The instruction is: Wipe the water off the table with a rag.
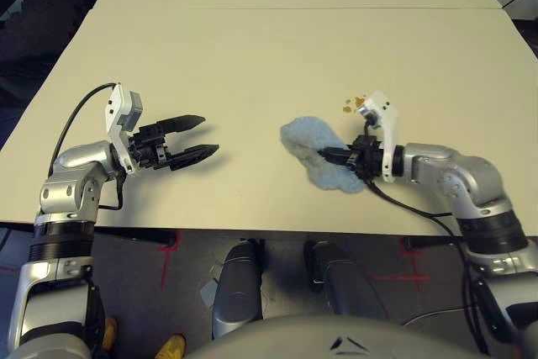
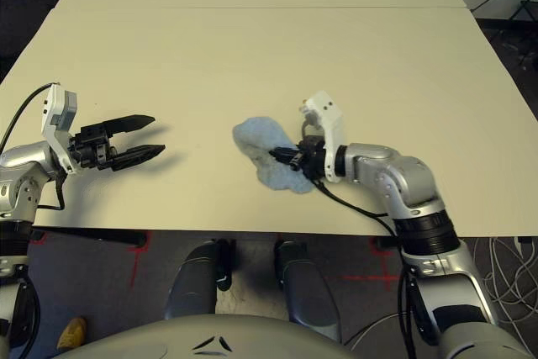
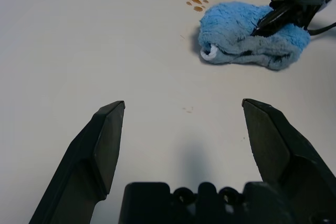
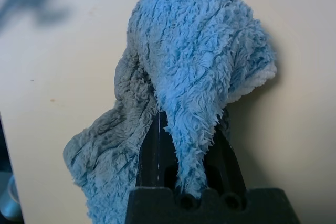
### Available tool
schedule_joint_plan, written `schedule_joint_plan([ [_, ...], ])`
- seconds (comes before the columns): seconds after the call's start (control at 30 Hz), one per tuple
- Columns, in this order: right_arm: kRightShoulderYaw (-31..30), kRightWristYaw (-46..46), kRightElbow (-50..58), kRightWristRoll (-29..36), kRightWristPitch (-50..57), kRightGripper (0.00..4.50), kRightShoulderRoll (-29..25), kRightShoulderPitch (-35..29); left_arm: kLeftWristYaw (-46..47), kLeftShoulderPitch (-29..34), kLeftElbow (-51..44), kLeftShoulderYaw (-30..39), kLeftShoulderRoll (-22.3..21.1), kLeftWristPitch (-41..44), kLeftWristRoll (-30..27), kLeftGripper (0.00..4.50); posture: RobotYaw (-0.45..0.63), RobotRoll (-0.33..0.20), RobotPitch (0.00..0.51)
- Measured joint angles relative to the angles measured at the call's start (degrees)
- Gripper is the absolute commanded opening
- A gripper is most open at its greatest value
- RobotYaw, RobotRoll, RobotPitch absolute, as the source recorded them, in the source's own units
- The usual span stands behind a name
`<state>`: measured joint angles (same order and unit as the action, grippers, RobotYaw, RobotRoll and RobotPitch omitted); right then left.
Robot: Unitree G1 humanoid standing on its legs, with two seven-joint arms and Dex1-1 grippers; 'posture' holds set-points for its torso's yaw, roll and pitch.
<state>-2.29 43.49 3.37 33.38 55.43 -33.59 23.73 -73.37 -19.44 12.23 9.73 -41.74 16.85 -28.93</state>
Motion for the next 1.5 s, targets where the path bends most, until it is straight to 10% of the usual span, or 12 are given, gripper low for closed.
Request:
schedule_joint_plan([
  [0.5, 13.89, 10.16, -7.67, 13.2, 12.07, 0.12, -9.71, 4.23, -0.67, -0.7, 2.24, -0.69, 0.0, -0.42, 0.6, 4.5, -0.14, 0.0, 0.216],
  [1.5, 14.07, -5.94, -35.26, -8.36, -19.14, 0.12, 7.42, 17.09, -0.74, -2.2, 3.33, -0.81, -0.02, -1.21, 0.92, 4.5, -0.12, 0.0, 0.215],
])
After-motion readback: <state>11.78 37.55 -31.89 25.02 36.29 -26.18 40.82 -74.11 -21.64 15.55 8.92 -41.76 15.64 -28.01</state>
